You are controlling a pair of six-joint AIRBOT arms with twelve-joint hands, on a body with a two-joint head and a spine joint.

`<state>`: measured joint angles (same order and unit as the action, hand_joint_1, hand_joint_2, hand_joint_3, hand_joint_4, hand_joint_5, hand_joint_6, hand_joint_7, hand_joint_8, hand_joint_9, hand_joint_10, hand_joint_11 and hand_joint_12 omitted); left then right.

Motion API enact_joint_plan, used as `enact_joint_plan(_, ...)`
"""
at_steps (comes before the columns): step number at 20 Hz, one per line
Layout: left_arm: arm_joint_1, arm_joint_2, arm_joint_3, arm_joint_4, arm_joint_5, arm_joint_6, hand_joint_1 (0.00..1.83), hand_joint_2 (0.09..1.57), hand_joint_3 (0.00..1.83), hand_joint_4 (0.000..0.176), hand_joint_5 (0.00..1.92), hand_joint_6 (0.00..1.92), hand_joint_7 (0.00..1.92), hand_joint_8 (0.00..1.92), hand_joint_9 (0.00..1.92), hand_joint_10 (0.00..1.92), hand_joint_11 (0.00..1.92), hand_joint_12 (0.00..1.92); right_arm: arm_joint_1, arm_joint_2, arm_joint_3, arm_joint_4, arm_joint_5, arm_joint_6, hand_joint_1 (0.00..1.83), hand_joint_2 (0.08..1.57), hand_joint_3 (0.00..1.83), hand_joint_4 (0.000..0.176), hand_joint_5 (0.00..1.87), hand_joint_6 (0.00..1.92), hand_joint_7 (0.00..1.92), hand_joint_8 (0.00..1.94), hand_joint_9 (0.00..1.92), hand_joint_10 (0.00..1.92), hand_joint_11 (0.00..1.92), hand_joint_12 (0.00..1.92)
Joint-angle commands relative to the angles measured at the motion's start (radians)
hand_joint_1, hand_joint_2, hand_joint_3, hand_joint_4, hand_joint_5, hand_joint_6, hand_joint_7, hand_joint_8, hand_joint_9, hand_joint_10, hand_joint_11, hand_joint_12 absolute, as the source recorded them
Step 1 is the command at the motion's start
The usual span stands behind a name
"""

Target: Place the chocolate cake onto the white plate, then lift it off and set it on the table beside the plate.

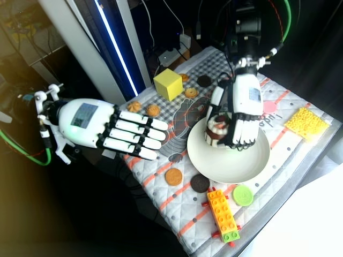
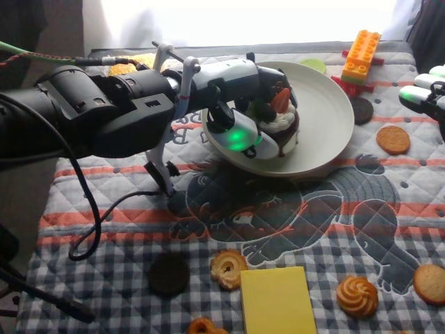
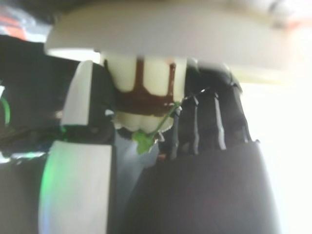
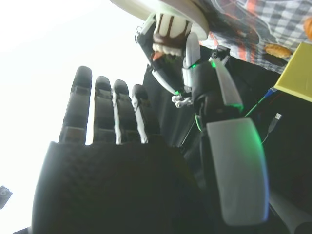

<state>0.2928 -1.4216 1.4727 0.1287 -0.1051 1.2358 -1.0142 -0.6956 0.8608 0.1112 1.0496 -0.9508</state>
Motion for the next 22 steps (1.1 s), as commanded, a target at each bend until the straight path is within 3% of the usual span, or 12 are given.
enact_joint_plan(1,-0.011,0.006,-0.007,-0.052,-0.102,0.046,0.94,1.11,0.0,0.079,0.08,0.17,0.02,0.03,0.0,0.06,0.0,0.5,0.005,0.003,0.005,0.011,0.122,-0.001,0.83,1.25,0.0,0.0,0.0,0.0,0.0,0.0,0.0,0.0,0.0,0.0)
enact_joint_plan(2,-0.01,0.011,-0.017,-0.093,-0.102,0.098,0.86,1.07,0.0,0.135,0.02,0.03,0.0,0.01,0.0,0.01,0.0,0.1,0.005,0.003,0.004,0.011,0.122,-0.001,0.85,1.25,0.0,0.0,0.0,0.0,0.0,0.0,0.0,0.0,0.0,0.0)
enact_joint_plan(4,-0.008,0.035,-0.051,-0.1,-0.13,0.112,0.79,1.02,0.0,0.172,0.0,0.0,0.0,0.0,0.0,0.0,0.0,0.0,0.005,0.003,0.004,0.011,0.122,-0.001,0.86,1.26,0.0,0.0,0.0,0.0,0.0,0.0,0.0,0.0,0.0,0.0)
enact_joint_plan(8,-0.008,0.114,-0.132,-0.097,-0.203,0.114,0.77,0.98,0.0,0.176,0.0,0.0,0.0,0.0,0.0,0.0,0.0,0.0,0.005,0.009,0.001,0.011,0.122,-0.001,0.73,1.25,0.0,0.0,0.0,0.0,0.0,0.0,0.0,0.0,0.05,0.03)
enact_joint_plan(12,-0.006,0.225,-0.243,-0.07,-0.31,0.114,0.55,1.0,0.0,0.176,0.0,0.0,0.0,0.0,0.0,0.0,0.0,0.0,0.005,0.019,-0.004,0.011,0.123,-0.001,0.7,1.24,0.0,0.0,0.0,0.0,0.0,0.0,0.08,0.04,0.0,1.15)
enact_joint_plan(14,0.022,0.311,-0.326,-0.035,-0.388,0.108,0.25,1.17,0.06,0.176,0.0,0.0,0.0,0.0,0.0,0.0,0.0,0.0,0.008,0.022,-0.004,0.009,0.122,0.0,0.7,1.23,0.0,0.0,0.0,0.0,0.01,0.0,0.13,0.09,0.0,1.41)
enact_joint_plan(17,0.083,0.402,-0.386,0.003,-0.494,0.025,0.09,1.37,0.04,0.119,0.0,0.0,0.0,0.0,0.0,0.0,0.0,0.0,0.018,0.021,0.005,0.005,0.122,0.013,0.67,1.25,0.0,0.016,0.0,0.0,0.0,0.0,0.08,0.11,0.0,1.22)
enact_joint_plan(18,0.11,0.428,-0.39,0.025,-0.529,-0.043,0.33,1.41,0.03,0.136,0.0,0.0,0.0,0.0,0.0,0.0,0.0,0.0,0.027,0.017,0.01,0.001,0.122,0.018,0.68,1.25,0.0,0.0,0.0,0.0,0.0,0.0,0.04,0.1,0.0,1.19)
enact_joint_plan(19,0.14,0.454,-0.391,0.043,-0.566,-0.118,0.5,1.4,0.01,0.128,0.0,0.0,0.0,0.0,0.0,0.0,0.0,0.0,0.037,0.01,0.019,0.0,0.121,0.024,0.7,1.25,0.0,0.0,0.0,0.0,0.0,0.0,0.02,0.2,0.0,1.27)
enact_joint_plan(20,0.177,0.486,-0.407,0.05,-0.602,-0.162,0.65,1.41,0.0,0.077,0.07,0.01,0.04,0.0,0.03,0.08,0.0,0.73,0.053,-0.005,0.035,0.0,0.11,0.036,0.72,1.25,0.0,0.0,0.0,0.0,0.04,0.0,0.03,0.34,0.0,1.29)
enact_joint_plan(21,0.206,0.508,-0.425,0.05,-0.625,-0.165,0.79,1.39,0.0,0.061,0.1,0.02,0.07,0.01,0.08,0.15,0.0,1.02,0.068,-0.018,0.048,-0.003,0.098,0.044,0.77,1.24,0.0,0.0,0.0,0.0,0.05,0.0,0.01,0.44,0.0,1.31)
enact_joint_plan(22,0.243,0.528,-0.446,0.049,-0.651,-0.165,0.69,1.38,0.0,0.04,0.14,0.03,0.12,0.02,0.08,0.19,0.0,0.97,0.105,-0.038,0.066,-0.011,0.062,0.045,0.78,1.24,0.0,0.0,0.01,0.0,0.06,0.0,0.0,0.45,0.0,1.33)
